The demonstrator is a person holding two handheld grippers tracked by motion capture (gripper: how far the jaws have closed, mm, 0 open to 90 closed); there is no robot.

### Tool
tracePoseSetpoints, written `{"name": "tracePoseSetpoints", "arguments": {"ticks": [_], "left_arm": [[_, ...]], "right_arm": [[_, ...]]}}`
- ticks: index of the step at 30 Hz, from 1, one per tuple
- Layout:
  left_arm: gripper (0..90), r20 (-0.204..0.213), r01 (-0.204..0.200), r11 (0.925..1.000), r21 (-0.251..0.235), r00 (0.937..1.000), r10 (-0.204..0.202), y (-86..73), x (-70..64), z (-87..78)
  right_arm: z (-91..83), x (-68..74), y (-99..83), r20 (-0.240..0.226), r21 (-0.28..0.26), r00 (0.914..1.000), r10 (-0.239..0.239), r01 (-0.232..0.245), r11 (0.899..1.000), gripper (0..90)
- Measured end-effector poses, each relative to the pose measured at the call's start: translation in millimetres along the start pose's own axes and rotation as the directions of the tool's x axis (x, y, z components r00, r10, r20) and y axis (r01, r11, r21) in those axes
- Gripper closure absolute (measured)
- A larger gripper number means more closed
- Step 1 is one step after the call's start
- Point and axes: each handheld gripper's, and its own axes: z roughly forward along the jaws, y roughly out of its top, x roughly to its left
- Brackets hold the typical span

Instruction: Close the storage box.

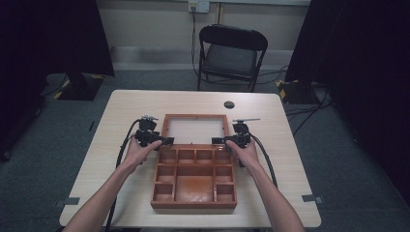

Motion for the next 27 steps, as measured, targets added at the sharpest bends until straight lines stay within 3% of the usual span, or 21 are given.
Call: {"name": "tracePoseSetpoints", "arguments": {"ticks": [4,10,12,17,27], "left_arm": [[15.1,-0.002,-0.007,1.0000,-0.004,1.0000,0.007,-0.4,-0.1,0.2],[15.1,-0.010,-0.015,0.9999,-0.005,0.9998,0.015,-0.8,-0.8,-0.4],[15.4,-0.003,-0.002,1.0000,0.002,1.0000,0.002,-0.4,-0.9,-1.1],[15.2,0.016,0.013,0.9999,-0.003,0.9998,-0.013,-0.4,1.9,-3.2],[14.5,0.026,0.012,0.9999,-0.002,0.9996,-0.012,0.5,2.6,-3.4]], "right_arm": [[1.2,2.3,2.8,0.007,0.020,1.0000,0.004,-0.004,1.000,14.1],[0.4,2.5,1.6,0.010,0.003,0.9999,-0.009,0.009,1.000,14.4],[0.0,2.4,1.8,0.012,0.001,0.9998,-0.013,0.013,1.000,15.2],[-6.9,4.1,3.7,0.033,-0.041,0.9975,-0.063,0.064,0.997,21.7],[-10.6,5.5,2.1,0.044,-0.080,0.9969,-0.065,0.069,0.994,25.0]]}}
